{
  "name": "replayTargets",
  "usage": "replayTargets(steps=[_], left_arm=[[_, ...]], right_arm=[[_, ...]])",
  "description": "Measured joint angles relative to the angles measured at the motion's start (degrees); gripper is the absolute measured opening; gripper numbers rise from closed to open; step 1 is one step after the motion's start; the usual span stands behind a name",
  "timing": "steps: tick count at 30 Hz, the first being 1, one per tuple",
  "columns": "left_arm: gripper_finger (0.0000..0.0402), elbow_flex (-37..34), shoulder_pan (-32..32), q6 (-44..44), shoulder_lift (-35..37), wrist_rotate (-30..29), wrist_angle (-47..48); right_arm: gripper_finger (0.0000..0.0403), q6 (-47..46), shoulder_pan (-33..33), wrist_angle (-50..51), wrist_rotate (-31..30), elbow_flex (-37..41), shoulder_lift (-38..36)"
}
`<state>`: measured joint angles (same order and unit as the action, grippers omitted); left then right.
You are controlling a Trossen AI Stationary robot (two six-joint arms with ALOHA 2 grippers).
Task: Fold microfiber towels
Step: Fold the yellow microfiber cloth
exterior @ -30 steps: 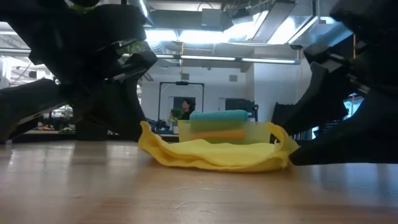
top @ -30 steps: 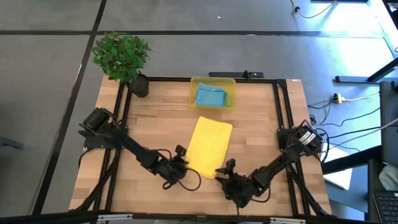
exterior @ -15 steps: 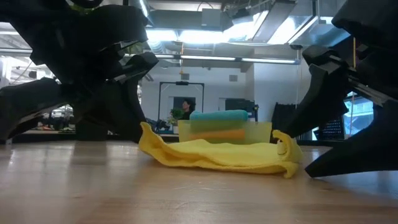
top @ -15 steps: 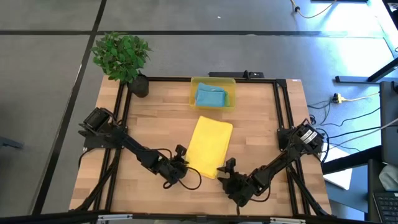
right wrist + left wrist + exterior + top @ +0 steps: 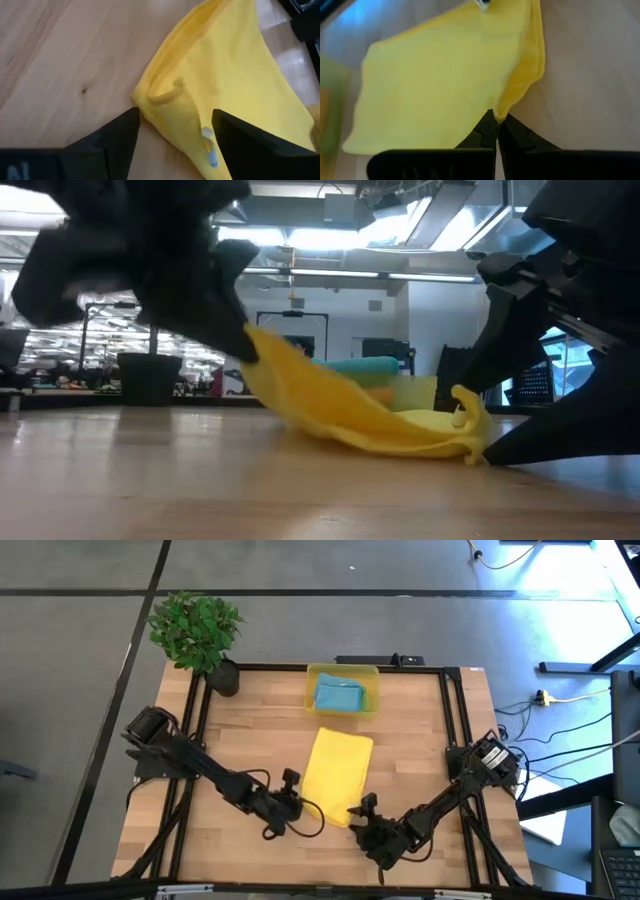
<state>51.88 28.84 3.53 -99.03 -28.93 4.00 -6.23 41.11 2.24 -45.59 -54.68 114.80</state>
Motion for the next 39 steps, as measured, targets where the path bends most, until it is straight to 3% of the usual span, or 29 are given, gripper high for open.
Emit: replayTargets(steps=[8,11,15,19,25,28,35,39], left_arm=[[0.0000,0.00,-0.86,-5.41,3.64,0.11,1.11],[0.0000,0.00,-2.12,-7.36,3.72,2.10,2.46],[0.0000,0.00,-4.54,-11.01,3.72,6.32,2.99],[0.0000,0.00,-7.23,-13.95,3.72,10.87,1.50],[0.0000,0.00,-11.40,-16.96,3.72,16.41,0.97],[0.0000,0.00,-12.59,-16.94,3.72,17.64,0.87],[0.0000,0.00,-14.78,-16.74,3.72,19.09,0.22],[0.0000,0.00,-15.24,-16.70,3.72,19.34,0.16]], right_arm=[[0.0255,-2.93,2.40,1.39,-3.52,-0.25,-0.40],[0.0247,-5.69,3.94,8.53,-10.27,-2.67,-1.17],[0.0221,-8.41,3.59,15.22,-11.99,-7.53,-1.93],[0.0202,-9.03,1.54,13.80,-6.21,-9.47,-2.11],[0.0200,-9.96,-0.84,10.98,-3.05,-12.64,-2.10],[0.0200,-9.82,-2.19,10.21,0.34,-15.83,-2.26],[0.0217,-13.30,-6.67,10.89,14.37,-18.14,-2.29],[0.0238,-16.16,-7.85,12.55,16.37,-18.14,-1.93]])
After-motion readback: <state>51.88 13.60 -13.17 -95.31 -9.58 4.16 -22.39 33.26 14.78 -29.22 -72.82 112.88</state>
